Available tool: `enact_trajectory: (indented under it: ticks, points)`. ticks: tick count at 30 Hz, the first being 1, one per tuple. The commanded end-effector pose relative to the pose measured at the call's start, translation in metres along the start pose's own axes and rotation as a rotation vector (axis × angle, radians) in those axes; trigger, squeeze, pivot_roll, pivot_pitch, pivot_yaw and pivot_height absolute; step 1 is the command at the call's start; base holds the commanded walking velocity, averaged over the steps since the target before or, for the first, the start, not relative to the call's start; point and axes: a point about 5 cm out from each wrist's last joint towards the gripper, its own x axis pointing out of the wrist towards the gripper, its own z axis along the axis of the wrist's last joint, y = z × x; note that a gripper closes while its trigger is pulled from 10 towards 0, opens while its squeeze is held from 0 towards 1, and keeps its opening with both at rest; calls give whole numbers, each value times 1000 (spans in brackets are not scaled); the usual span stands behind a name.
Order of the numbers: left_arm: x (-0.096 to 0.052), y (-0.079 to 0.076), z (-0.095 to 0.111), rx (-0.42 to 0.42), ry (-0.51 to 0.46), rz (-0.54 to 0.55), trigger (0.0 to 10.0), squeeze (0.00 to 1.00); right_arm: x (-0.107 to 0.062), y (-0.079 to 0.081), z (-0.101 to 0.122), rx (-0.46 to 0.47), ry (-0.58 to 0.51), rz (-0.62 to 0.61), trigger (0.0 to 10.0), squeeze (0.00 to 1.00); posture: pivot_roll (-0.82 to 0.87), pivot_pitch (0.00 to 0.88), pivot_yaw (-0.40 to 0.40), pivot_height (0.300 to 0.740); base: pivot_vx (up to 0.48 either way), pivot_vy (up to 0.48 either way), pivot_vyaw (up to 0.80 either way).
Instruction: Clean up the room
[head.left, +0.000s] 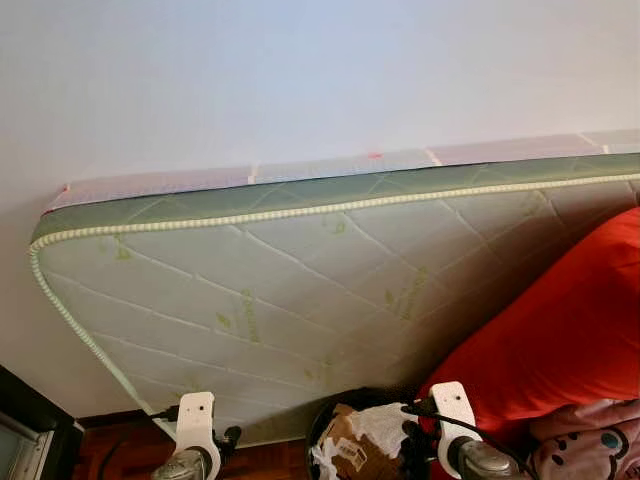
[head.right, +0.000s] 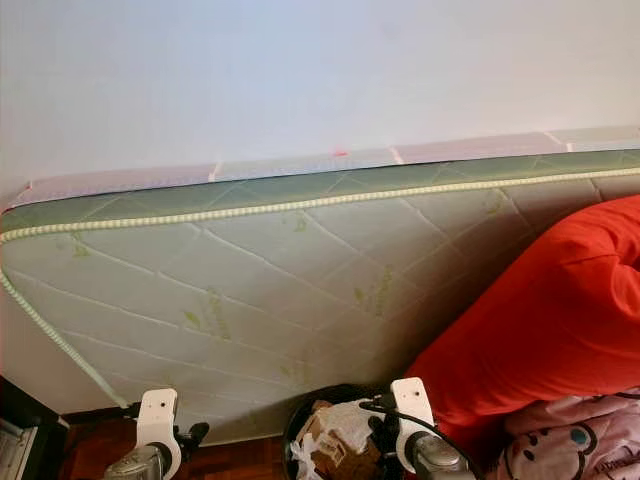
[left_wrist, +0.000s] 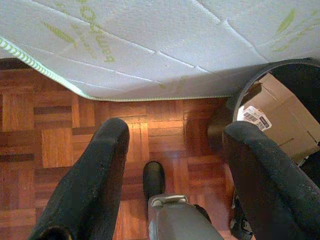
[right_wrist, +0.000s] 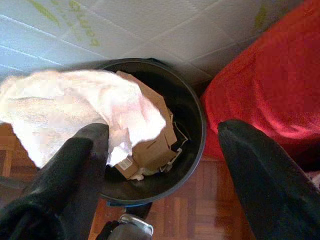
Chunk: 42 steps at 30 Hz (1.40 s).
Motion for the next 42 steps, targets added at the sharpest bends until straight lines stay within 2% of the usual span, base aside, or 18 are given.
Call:
enact_trajectory:
  ticks: [1,5,7,8,12,15,16,19,23,24,29,32,35,42]
  points:
    - [0,0,-4,3,19,-3,10000,0,0,-3,2,2,-20,-36,10000,0,109,0,-32,740,0,0,0]
    - [0,0,-4,3,19,-3,10000,0,-2,-6,8,91,-124,-101,10000,0,108,0,-31,740,0,0,0]
    - [0,0,-4,4,19,-3,10000,0,-2,-7,9,90,-138,-118,10000,0,107,0,-31,740,0,0,0]
    - [0,0,-4,4,19,-3,10000,0,-2,-8,9,80,-131,-130,10000,0,107,0,-31,740,0,0,0]
    - [0,0,-4,3,19,-4,10000,0,-1,-11,0,-76,30,-145,10000,0,109,0,-33,740,0,0,0]
    - [0,0,-4,3,18,-4,10000,0,-1,-9,-1,-54,37,-123,10000,0,110,0,-33,740,0,0,0]
    - [0,0,-4,3,18,-4,10000,0,-1,-9,-3,-84,73,-109,10000,0,107,0,-32,740,0,0,0]
    - [0,0,-4,3,18,-3,10000,0,-1,-9,-5,-83,84,-102,10000,0,112,0,-33,740,0,0,0]
    - [0,0,-3,3,18,-2,10000,0,-1,-7,0,-25,7,-107,10000,0,111,0,-33,740,0,0,0]
    - [0,0,-3,4,18,-2,10000,0,-1,-6,2,26,-28,-98,10000,0,109,0,-32,740,0,0,0]
    - [0,0,-3,4,17,-3,10000,0,-1,-8,3,-1,-32,-133,10000,0,111,0,-33,740,0,0,0]
    - [0,0,-3,4,17,-4,10000,0,-1,-11,0,-99,46,-151,10000,0,109,0,-33,740,0,0,0]
    - [0,0,-3,3,18,-4,10000,0,-1,-10,-8,-112,146,-113,10000,0,110,0,-33,740,0,0,0]
    - [0,0,-3,4,19,-2,10000,0,-1,-11,-8,-112,144,-132,10000,0,110,0,-32,740,0,0,0]
